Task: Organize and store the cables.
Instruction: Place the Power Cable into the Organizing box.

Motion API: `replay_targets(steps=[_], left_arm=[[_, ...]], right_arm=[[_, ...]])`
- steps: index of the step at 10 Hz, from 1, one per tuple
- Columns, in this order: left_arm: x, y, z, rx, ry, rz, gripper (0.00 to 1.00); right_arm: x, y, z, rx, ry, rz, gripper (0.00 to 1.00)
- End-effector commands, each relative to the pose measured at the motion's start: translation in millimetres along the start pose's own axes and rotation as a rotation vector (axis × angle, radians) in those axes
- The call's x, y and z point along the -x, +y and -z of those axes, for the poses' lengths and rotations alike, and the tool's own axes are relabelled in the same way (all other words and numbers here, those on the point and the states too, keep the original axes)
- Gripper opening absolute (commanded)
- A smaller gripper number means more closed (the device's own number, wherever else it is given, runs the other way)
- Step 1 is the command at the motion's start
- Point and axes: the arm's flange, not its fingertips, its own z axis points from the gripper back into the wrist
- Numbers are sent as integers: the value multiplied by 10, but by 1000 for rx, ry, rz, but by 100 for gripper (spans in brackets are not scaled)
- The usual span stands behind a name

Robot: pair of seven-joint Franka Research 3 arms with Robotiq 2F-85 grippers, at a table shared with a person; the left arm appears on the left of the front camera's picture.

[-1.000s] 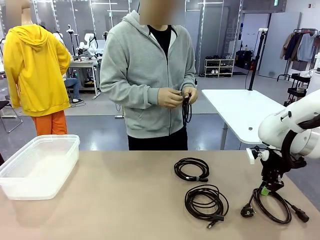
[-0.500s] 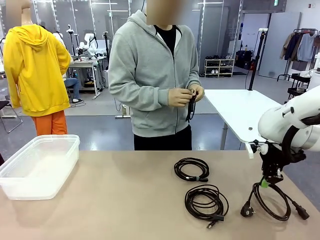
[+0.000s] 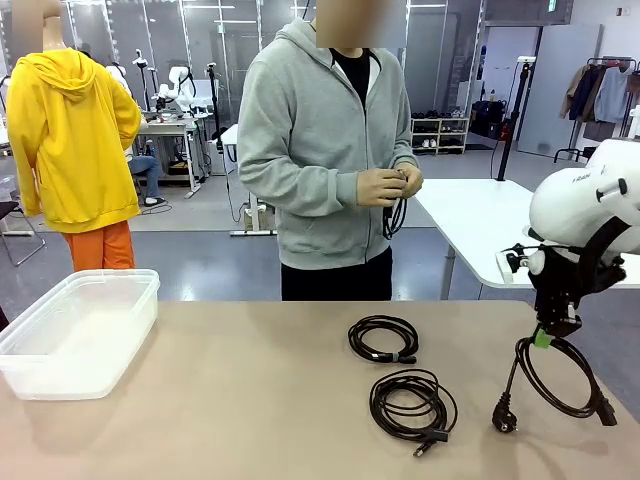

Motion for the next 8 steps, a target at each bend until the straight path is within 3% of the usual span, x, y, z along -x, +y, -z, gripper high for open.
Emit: replay_targets(steps=[1,6,7,8], left_arm=[[0,7,-21,10,-9,19,100],[0,7,-21,10,-9,19,100],[0,7,-21,10,-9,19,100],[0,7,-21,10,-9,19,100]], right_arm=[[37,-28,62,-8,1,3,0],[37,-28,62,-8,1,3,0],[47,-18,58,-11,1,9,16],[-136,1,-200,13,-11,-18,16]])
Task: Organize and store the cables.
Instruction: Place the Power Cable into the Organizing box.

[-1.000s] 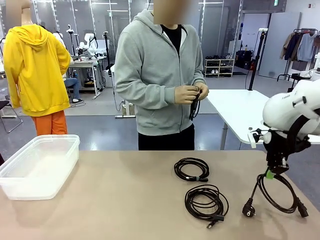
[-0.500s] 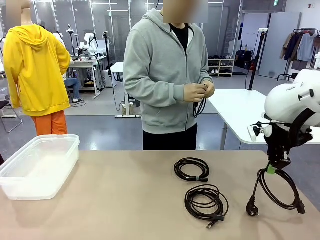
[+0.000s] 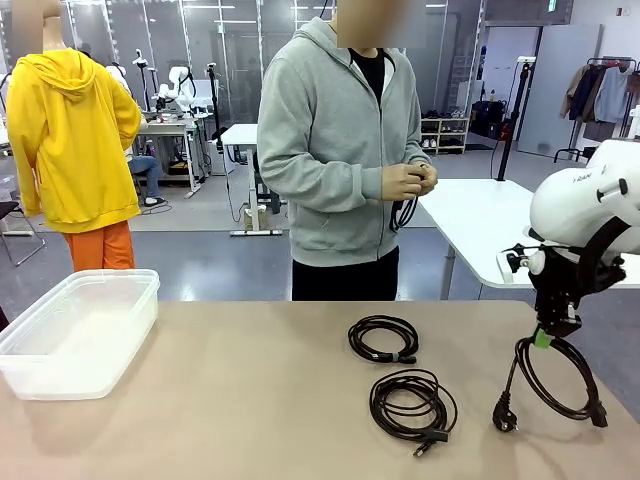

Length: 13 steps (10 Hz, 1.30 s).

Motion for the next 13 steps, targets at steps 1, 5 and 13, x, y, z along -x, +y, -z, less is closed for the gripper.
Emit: replay_targets(steps=[1,5,13], left_arm=[[-1,7,-21,10,-9,19,100],[-1,7,-21,10,-9,19,100],[-1,7,-21,10,-9,19,100]], right_arm=[[-366,38,-460,33,3,-57,16],[-1554,32,-877,-63,100,-77,16],[-4126,511,-305,-130,75,-103,16]])
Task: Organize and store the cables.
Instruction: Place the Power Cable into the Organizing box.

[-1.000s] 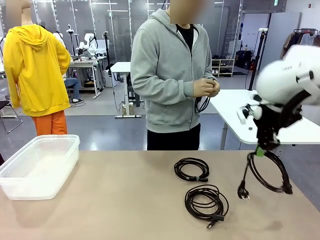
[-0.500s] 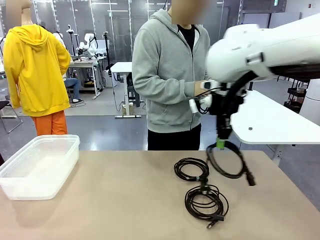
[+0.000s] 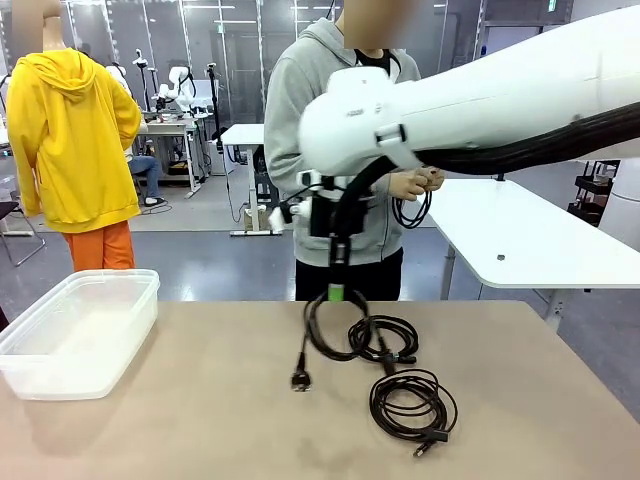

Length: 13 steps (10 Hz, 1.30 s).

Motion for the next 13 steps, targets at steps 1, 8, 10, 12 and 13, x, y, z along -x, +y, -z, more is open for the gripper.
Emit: replay_targets(steps=[1,8,10,12,13], left_arm=[[6,10,-23,11,-11,18,100],[6,10,-23,11,-11,18,100],[6,10,-23,11,-11,18,100],[6,10,-23,11,-11,18,100],[6,10,-23,11,-11,18,100]], right_arm=[[-368,-82,179,-15,3,28,16],[-817,-24,1183,33,5,22,16],[-782,-74,1376,82,29,58,16],[-775,-51,1448,97,41,65,25],[-774,-43,1436,104,32,67,43]])
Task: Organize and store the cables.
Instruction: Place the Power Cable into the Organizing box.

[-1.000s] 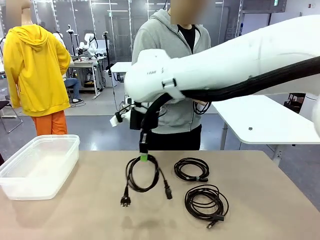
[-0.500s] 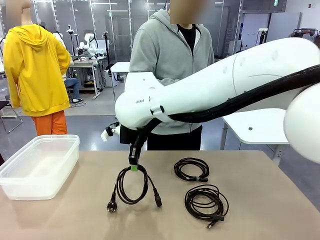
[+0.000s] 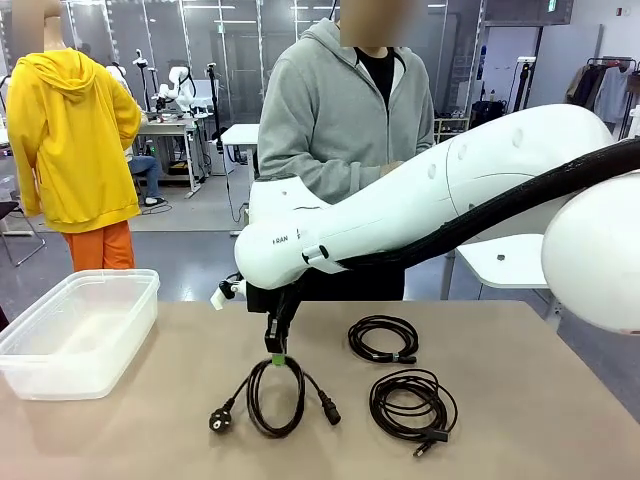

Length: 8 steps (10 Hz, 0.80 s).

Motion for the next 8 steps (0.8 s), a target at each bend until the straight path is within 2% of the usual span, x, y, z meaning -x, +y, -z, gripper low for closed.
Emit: replay_targets(steps=[1,2,8], left_arm=[[5,9,-22,11,-11,18,100],[5,9,-22,11,-11,18,100],[5,9,-22,11,-11,18,100]], right_arm=[[24,87,-64,48,-5,29,78],[29,94,-92,55,-9,30,100],[160,79,-287,117,-44,52,100]])
